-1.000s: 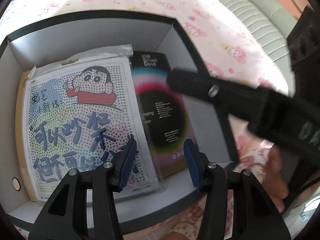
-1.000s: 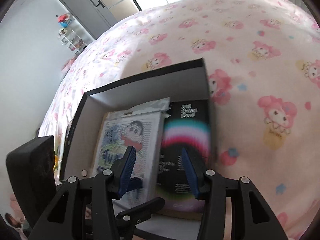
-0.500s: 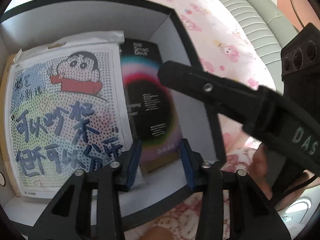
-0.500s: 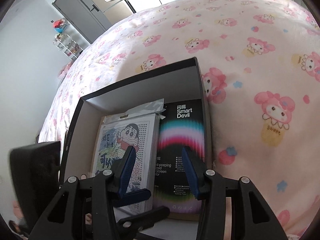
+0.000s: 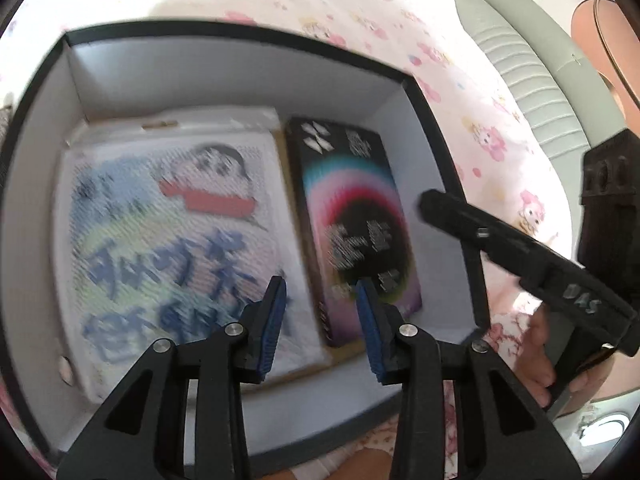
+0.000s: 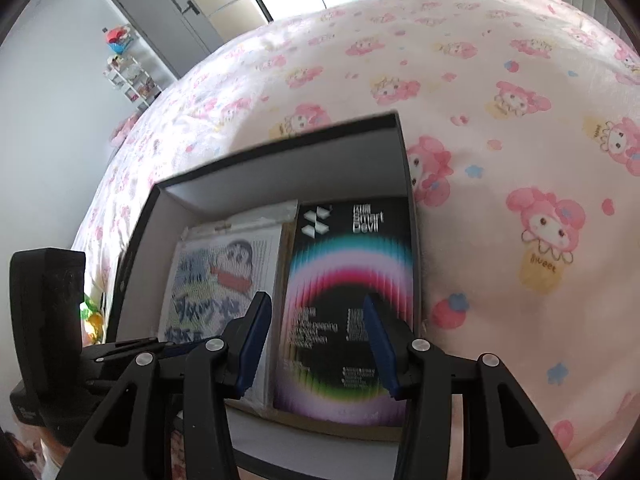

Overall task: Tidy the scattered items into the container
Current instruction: 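Press the cartoon packet flat beside the black box with the left tool, then lift the left tool up out of the container, then move the left tool back toward the red card packet on the bedspread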

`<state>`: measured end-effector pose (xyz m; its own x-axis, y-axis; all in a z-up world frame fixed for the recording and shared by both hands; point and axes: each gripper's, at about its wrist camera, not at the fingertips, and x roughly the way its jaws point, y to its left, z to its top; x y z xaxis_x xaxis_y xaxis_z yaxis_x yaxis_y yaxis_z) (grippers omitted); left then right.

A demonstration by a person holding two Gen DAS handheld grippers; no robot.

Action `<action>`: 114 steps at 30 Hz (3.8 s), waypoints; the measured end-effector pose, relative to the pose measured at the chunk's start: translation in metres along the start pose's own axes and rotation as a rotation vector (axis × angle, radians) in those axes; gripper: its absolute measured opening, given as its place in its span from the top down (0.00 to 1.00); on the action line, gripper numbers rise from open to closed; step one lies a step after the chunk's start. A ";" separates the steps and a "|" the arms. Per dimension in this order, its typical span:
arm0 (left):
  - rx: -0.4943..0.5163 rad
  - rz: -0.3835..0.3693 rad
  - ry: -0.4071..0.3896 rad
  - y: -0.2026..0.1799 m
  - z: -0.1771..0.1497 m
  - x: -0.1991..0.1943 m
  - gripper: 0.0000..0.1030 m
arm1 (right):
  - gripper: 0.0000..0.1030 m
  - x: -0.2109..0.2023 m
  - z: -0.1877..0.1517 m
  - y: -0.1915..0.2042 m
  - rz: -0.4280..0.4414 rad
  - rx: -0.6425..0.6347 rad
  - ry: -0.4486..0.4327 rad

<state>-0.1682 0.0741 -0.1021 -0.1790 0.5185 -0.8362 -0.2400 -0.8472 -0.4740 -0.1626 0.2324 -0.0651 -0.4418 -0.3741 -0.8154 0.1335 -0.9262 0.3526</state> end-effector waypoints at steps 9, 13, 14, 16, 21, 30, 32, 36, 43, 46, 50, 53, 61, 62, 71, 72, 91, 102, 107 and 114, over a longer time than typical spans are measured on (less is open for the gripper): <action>-0.025 0.054 0.009 -0.002 0.049 0.018 0.64 | 0.57 0.017 0.060 0.030 -0.088 -0.137 0.017; 0.003 0.081 0.004 -0.011 0.063 0.033 0.65 | 0.57 0.029 0.062 0.012 -0.067 -0.073 0.034; 0.006 0.088 0.002 -0.012 0.067 0.035 0.65 | 0.59 0.028 0.057 0.007 -0.043 -0.062 0.033; 0.006 0.097 -0.001 -0.010 0.076 0.038 0.65 | 0.61 0.029 0.050 0.000 -0.040 -0.040 0.043; -0.016 0.115 -0.004 0.002 0.087 0.050 0.65 | 0.63 0.028 0.049 -0.011 0.007 0.016 0.047; -0.009 0.151 -0.018 -0.009 0.122 0.081 0.73 | 0.64 0.033 0.049 -0.009 -0.003 0.004 0.054; -0.015 0.143 0.018 -0.008 0.123 0.090 0.82 | 0.63 0.033 0.047 -0.008 -0.018 -0.002 0.057; -0.004 0.135 0.041 -0.006 0.119 0.094 0.87 | 0.63 0.036 0.045 0.001 -0.076 -0.053 0.055; 0.091 0.170 -0.134 -0.001 0.089 0.036 0.87 | 0.63 0.041 0.042 0.006 -0.064 -0.071 0.083; 0.012 0.271 -0.121 0.024 0.089 0.028 0.86 | 0.64 0.042 0.042 0.006 -0.066 -0.074 0.082; -0.044 0.341 -0.094 0.053 0.096 0.031 0.86 | 0.64 0.041 0.044 0.006 -0.069 -0.078 0.084; -0.043 0.357 -0.062 0.055 0.103 0.043 0.82 | 0.64 0.040 0.041 0.009 -0.084 -0.094 0.078; -0.014 0.272 -0.011 0.035 0.092 0.056 0.82 | 0.63 0.040 0.034 0.016 -0.098 -0.117 0.077; -0.016 0.261 -0.020 0.034 0.089 0.051 0.82 | 0.64 0.039 0.033 0.016 -0.096 -0.112 0.076; 0.016 0.095 0.008 0.016 0.047 0.020 0.79 | 0.64 0.031 0.023 0.013 -0.075 -0.060 0.073; 0.014 0.089 0.004 0.013 0.041 0.018 0.79 | 0.64 0.030 0.021 0.015 -0.079 -0.064 0.073; 0.123 0.066 -0.190 -0.038 -0.060 -0.081 0.63 | 0.62 -0.058 -0.062 0.076 -0.112 -0.071 -0.089; 0.096 0.042 -0.215 -0.027 -0.097 -0.108 0.64 | 0.62 -0.072 -0.094 0.111 -0.104 -0.126 -0.084; 0.092 0.073 -0.239 -0.022 -0.106 -0.122 0.63 | 0.62 -0.078 -0.101 0.121 -0.070 -0.139 -0.089; 0.028 0.135 -0.292 0.006 -0.112 -0.158 0.63 | 0.62 -0.076 -0.097 0.159 0.001 -0.217 -0.098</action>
<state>-0.0341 -0.0262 -0.0040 -0.4766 0.4164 -0.7742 -0.2211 -0.9092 -0.3529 -0.0217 0.1090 0.0088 -0.5242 -0.3781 -0.7631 0.3164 -0.9184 0.2377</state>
